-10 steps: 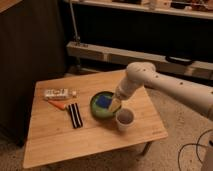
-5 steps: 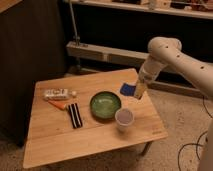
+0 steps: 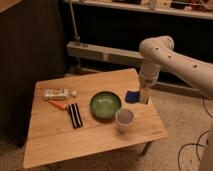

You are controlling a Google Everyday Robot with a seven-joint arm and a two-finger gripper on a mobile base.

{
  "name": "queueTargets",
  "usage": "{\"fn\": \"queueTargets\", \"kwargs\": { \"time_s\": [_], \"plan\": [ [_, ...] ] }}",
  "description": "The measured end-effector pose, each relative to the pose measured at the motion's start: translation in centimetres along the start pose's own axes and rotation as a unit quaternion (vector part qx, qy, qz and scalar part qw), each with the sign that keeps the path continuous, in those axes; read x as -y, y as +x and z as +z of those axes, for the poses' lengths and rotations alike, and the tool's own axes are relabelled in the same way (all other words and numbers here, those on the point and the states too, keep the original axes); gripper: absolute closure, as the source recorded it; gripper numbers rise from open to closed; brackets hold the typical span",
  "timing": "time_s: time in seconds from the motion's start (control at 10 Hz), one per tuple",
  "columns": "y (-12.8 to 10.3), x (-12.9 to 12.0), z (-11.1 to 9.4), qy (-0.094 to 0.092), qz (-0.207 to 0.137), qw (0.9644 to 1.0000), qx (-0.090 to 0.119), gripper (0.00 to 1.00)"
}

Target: Place the white sponge in the ceramic cup

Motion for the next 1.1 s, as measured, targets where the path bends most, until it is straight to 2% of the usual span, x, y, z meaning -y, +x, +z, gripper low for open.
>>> {"fn": "queueTargets", "kwargs": {
  "time_s": [0.2,0.3,0.4,0.6,0.8,1.1],
  "plan": [
    [-0.8,-4.2,-0.1,0.004,-0.027,0.999,-0.036,1.0],
    [-1.3,-5.4,0.2,0.005,-0.038,0.998,-0.05,1.0],
    [-1.8,-6.1,0.8,0.003,-0.046,0.9974,-0.055,1.0],
    [-3.2,-5.9,2.8,-0.002,-0.05,0.9977,-0.046,1.0],
    [-4.3,-4.7,3.6,0.003,-0.05,0.9978,-0.044,1.0],
    [-4.6,-3.6,4.2,0.013,-0.05,0.9962,-0.07,1.0]
  ]
}}
